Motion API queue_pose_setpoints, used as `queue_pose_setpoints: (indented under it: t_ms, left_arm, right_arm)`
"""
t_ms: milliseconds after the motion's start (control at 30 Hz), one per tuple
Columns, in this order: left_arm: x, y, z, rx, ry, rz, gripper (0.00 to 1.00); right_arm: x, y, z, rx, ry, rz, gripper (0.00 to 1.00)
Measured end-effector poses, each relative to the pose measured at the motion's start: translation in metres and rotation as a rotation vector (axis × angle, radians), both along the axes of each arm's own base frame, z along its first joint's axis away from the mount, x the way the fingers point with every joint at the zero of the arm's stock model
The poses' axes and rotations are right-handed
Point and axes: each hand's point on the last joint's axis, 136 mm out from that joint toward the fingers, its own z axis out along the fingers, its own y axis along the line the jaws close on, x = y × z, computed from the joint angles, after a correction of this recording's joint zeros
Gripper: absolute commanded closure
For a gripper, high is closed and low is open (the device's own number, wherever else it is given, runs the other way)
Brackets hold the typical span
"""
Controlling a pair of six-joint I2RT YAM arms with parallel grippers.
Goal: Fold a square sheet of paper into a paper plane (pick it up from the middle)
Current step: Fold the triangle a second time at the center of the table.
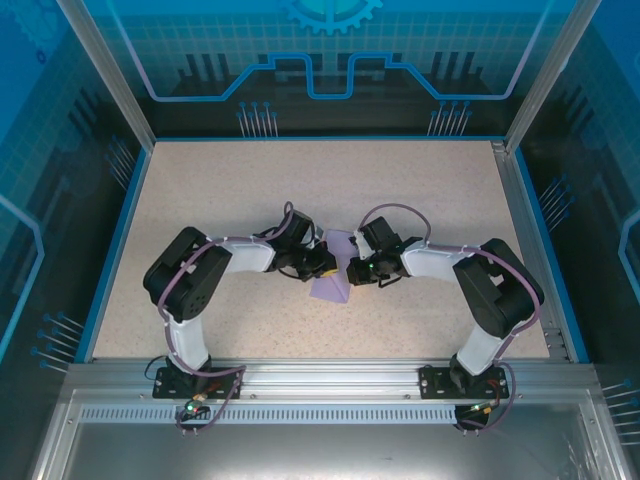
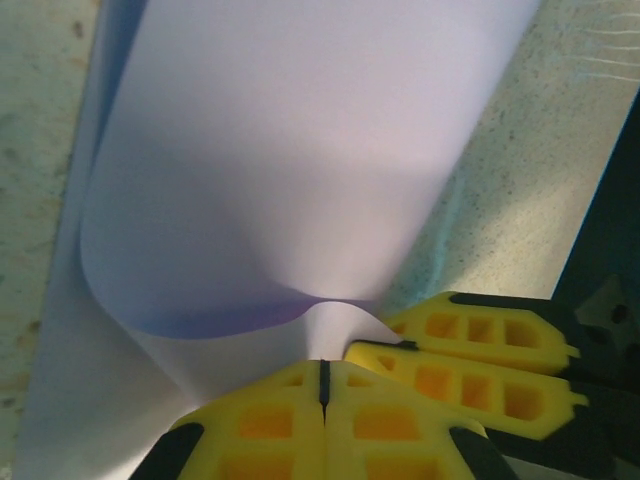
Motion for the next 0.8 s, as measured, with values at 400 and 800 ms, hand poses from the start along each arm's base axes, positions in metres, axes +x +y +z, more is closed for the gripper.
queue_pose_setpoints:
  t_ms: [400,800]
  left_arm:
    - [-0.002,0.004,-0.014,0.019,0.009,0.007,1.0]
    - [-0.003,0.003,-0.014,0.017,-0.015,-0.012,1.0]
  right_arm:
    - [0.0,0.002,0.001,0.013,0.012,-0.011,0.81]
    - [0.004,-0.003,0.059,0.124,-0.07,-0.083,0.78]
